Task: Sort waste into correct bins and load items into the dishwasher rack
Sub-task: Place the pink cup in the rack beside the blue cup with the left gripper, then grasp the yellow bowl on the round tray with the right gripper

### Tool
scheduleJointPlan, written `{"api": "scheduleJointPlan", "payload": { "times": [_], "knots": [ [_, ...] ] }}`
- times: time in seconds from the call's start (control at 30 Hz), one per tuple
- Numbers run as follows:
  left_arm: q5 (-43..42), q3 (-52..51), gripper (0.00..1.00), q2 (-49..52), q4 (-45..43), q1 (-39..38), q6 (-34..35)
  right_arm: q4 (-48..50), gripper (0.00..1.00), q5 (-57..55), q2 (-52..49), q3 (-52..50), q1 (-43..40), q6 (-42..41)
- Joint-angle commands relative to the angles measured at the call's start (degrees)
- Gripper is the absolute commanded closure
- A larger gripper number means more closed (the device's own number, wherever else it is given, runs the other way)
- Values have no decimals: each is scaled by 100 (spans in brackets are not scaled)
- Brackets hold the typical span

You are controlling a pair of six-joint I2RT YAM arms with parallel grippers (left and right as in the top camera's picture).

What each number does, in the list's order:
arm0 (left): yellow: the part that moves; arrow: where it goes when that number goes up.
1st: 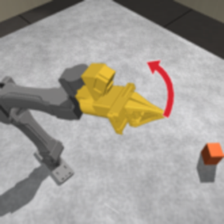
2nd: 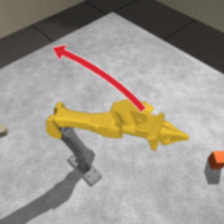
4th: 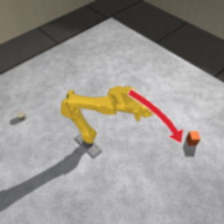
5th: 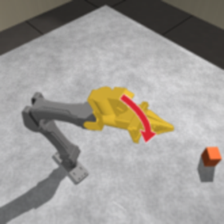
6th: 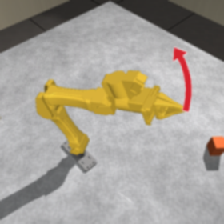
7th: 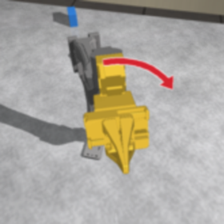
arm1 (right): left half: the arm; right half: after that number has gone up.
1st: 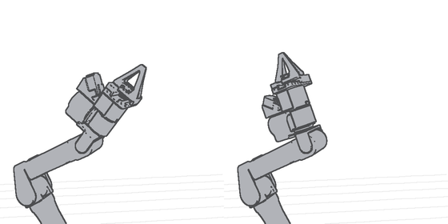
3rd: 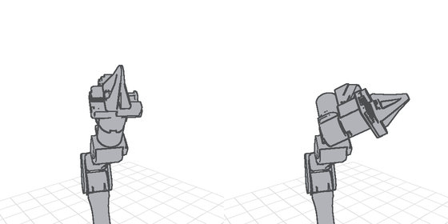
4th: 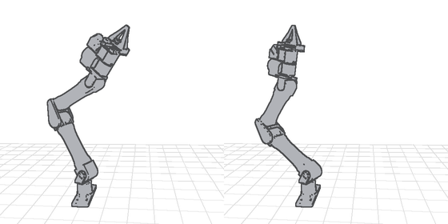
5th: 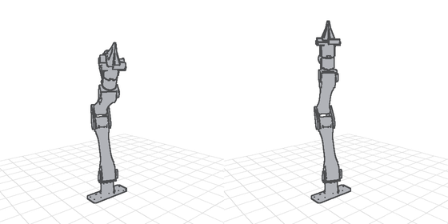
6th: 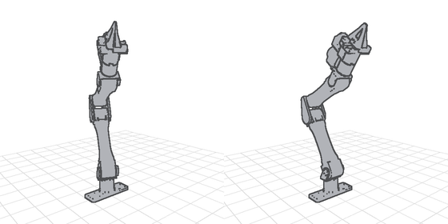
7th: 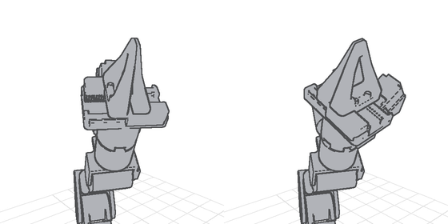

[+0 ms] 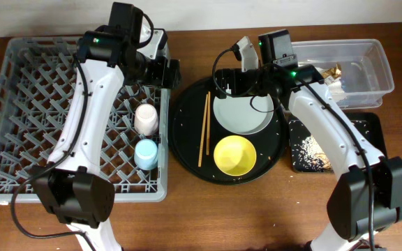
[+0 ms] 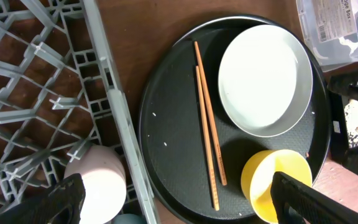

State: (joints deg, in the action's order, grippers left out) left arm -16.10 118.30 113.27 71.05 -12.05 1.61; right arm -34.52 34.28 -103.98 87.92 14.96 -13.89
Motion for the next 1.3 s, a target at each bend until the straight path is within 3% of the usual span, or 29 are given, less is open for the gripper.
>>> {"api": "scheduleJointPlan", "payload": {
  "times": [0.0,0.13,0.3,0.43,0.47,0.67,0.77,0.9,1.1,1.27],
  "knots": [
    [-66,111,5,17,13,-20,11,-160,2,-28,101,28,-205,15],
    [203,111,5,17,-155,-367,13,-638,3,-140,197,28,-774,39],
    [721,87,5,31,-293,-872,289,-1488,8,-2127,197,28,-678,-11],
    [715,79,9,31,107,-933,1051,-2022,9,-2144,376,28,-522,-118],
    [713,79,16,31,306,-933,1132,-2081,9,-2149,575,28,-522,-118],
    [791,79,17,31,662,-933,1213,-2557,12,-2610,1499,26,-496,-238],
    [1491,79,16,31,317,-909,1598,-2317,15,-2990,1204,26,-109,-315],
    [1635,83,16,17,162,-518,1823,-1604,18,-3766,540,26,793,-306],
    [1397,83,17,17,190,105,1867,-1469,25,-3755,-111,26,1108,-308],
    [1360,79,16,17,664,-304,1504,-2127,22,-2988,195,28,778,-459]
  ]
}}
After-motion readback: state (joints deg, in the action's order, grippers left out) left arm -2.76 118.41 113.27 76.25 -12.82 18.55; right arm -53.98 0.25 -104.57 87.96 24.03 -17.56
